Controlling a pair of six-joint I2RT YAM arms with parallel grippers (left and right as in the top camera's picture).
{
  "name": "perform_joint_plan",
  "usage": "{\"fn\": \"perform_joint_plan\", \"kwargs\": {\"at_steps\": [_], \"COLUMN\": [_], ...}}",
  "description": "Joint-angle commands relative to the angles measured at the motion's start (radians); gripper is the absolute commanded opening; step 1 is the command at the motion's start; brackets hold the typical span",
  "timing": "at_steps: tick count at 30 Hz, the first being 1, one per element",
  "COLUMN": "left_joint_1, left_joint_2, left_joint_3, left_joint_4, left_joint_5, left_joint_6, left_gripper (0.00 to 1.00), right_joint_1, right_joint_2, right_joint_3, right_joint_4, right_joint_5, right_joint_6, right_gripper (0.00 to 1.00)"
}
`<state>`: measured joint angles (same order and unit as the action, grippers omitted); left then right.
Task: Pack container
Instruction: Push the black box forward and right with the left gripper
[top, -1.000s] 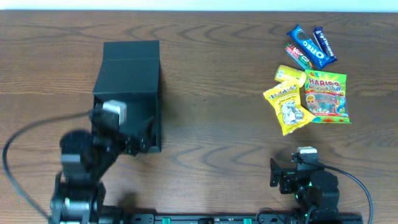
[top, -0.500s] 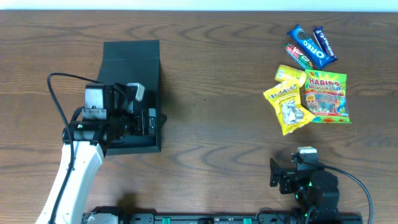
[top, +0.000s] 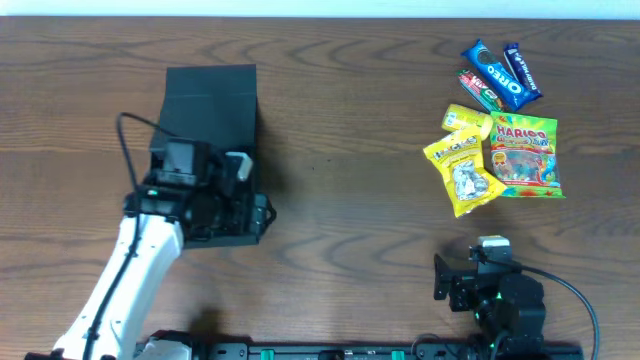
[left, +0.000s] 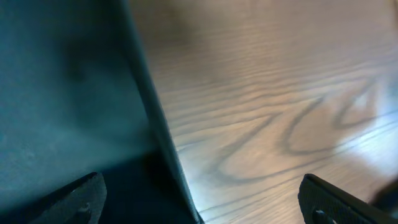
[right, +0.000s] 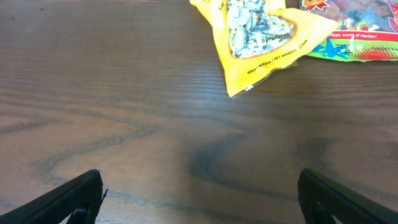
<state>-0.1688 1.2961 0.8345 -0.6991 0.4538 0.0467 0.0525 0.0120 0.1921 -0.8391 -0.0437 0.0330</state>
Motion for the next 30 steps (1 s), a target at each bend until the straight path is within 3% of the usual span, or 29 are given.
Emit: {"fn": "perform_joint_plan", "kwargs": {"at_steps": [1,5,7,9,11,15,16,18,26,30], "left_joint_1": [-0.083,-0.115,-0.113,-0.113,-0.116,-0.129,-0.133,-0.140,-0.219,-0.311], "left_joint_2": [0.008,0.027,0.047,0.067,0.093,0.132,0.138,0.144,0.144,0.144], "left_joint_3": [0.020,0.019,0.019,0.019,0.019,0.019,0.019,0.019,0.019,0.019], "left_joint_4": [0.001,0.011,0.016,0.023,0.026,0.036,0.042,0.054,0.179,0.284], "left_joint_5": [-0.214,-0.290,-0.289,-0.290,-0.286,-0.285,-0.283,-0.277,-0.256,-0.247], "left_joint_6": [-0.048,-0.118,-0.143,-0.156,-0.160,-0.160,-0.160,-0.164,-0.298,-0.453], "left_gripper": [0.98,1.00,0.90,0.76,0.56,0.43,0.35,0.08,0.05,0.05], "right_joint_1": [0.007,0.007,0.007,0.007,0.007,0.007,0.007,0.007,0.007,0.007], "right_joint_2": [-0.005,-0.005,-0.005,-0.005,-0.005,-0.005,-0.005,-0.005,-0.005,-0.005], "right_joint_3": [-0.005,-0.005,-0.005,-0.005,-0.005,-0.005,-0.005,-0.005,-0.005,-0.005], "right_joint_4": [0.001,0.002,0.001,0.002,0.001,0.001,0.001,0.001,0.001,0.001], "right_joint_5": [0.010,0.010,0.010,0.010,0.010,0.010,0.010,0.010,0.010,0.010], "right_joint_6": [0.007,0.007,0.007,0.007,0.007,0.007,0.007,0.007,0.007,0.007], "right_gripper": [0.99,0.99,0.99,0.99,0.99,0.99,0.99,0.99,0.99,0.99]}}
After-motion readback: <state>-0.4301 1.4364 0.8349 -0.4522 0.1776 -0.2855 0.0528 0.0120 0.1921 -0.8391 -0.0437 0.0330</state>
